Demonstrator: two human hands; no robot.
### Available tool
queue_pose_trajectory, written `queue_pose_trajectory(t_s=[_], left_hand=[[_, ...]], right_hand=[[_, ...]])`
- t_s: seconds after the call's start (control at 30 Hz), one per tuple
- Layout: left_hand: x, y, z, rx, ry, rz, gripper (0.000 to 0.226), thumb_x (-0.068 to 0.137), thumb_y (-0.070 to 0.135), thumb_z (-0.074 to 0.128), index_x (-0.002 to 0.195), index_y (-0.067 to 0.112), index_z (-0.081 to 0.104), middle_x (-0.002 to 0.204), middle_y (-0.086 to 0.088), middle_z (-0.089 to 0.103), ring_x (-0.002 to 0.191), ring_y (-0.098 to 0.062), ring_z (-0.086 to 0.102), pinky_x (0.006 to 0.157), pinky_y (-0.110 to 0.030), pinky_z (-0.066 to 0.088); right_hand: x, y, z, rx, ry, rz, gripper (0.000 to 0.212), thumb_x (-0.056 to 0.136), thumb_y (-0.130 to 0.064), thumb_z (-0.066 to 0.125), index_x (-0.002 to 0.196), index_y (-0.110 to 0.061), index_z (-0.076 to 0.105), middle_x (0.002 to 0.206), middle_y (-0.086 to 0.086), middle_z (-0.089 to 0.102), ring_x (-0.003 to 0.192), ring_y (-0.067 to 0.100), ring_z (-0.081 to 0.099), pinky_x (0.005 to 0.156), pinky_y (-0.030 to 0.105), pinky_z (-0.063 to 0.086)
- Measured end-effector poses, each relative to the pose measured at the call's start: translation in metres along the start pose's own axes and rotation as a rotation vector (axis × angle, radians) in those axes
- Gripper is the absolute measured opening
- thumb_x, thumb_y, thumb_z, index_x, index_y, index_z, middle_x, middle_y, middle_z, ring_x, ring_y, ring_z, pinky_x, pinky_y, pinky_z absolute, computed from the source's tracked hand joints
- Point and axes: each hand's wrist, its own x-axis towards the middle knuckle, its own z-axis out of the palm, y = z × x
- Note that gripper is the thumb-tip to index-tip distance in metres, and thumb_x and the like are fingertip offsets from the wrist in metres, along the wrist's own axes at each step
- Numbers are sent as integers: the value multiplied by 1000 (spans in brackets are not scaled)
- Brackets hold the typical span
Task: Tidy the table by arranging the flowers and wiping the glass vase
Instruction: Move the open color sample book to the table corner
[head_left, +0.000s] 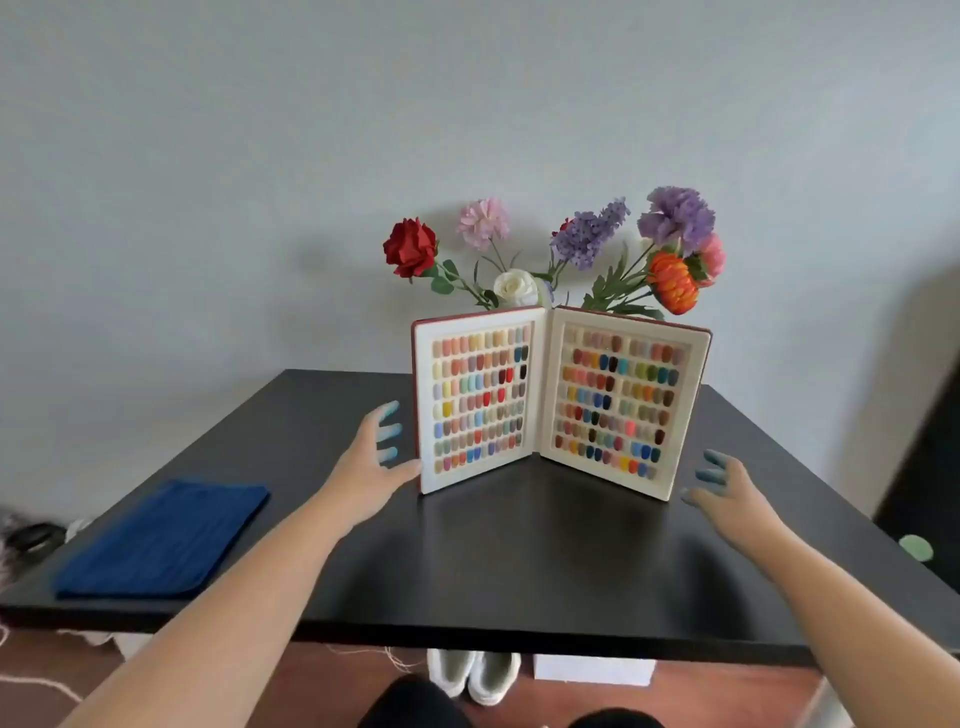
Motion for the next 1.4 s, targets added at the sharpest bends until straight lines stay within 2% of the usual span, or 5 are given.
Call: queue_pose_trajectory(t_s=[0.37, 0.57, 0.93, 1.13, 1.4], left_hand=[[34, -16, 31, 142, -31, 22, 55, 93, 15, 61, 139, 29, 34, 121, 6, 57, 117, -18, 59, 94, -39, 50], [33, -33, 5, 212, 6, 34, 52, 94, 14, 60, 137, 27, 34, 137, -1, 54, 114, -14, 52, 93, -38, 50], [33, -63, -64, 197, 230, -86, 48, 92, 11, 62, 131, 25, 37, 136, -3, 55, 124, -23, 56, 94, -44, 51], [64, -85, -87, 205, 336, -148, 52, 93, 9, 61, 136, 22, 35, 140, -6, 53, 126, -26, 55, 95, -46, 51], [122, -112, -109, 211, 385, -148, 56, 94, 7, 58, 142, 21, 32, 140, -8, 52, 128, -28, 52, 97, -47, 50]], right_hand=[[23, -18, 21, -12, -20, 29, 46, 89, -16, 65, 131, -20, 47, 117, 5, 61, 100, 28, 61, 86, 47, 54], [2, -29, 48, 33, 23, -43, 33, 88, -14, 66, 119, -21, 54, 108, -2, 58, 100, 28, 61, 83, 49, 56], [3, -104, 172, 122, -68, -178, 48, 87, -13, 67, 132, -20, 52, 119, 2, 61, 95, 18, 58, 61, 22, 49], [28, -133, 248, 144, -104, -197, 47, 90, -19, 64, 134, -29, 48, 120, 2, 63, 100, 20, 60, 83, 37, 55], [85, -163, 305, 63, -142, -166, 42, 92, -24, 60, 132, -29, 47, 115, 4, 64, 81, 17, 59, 46, 19, 42]])
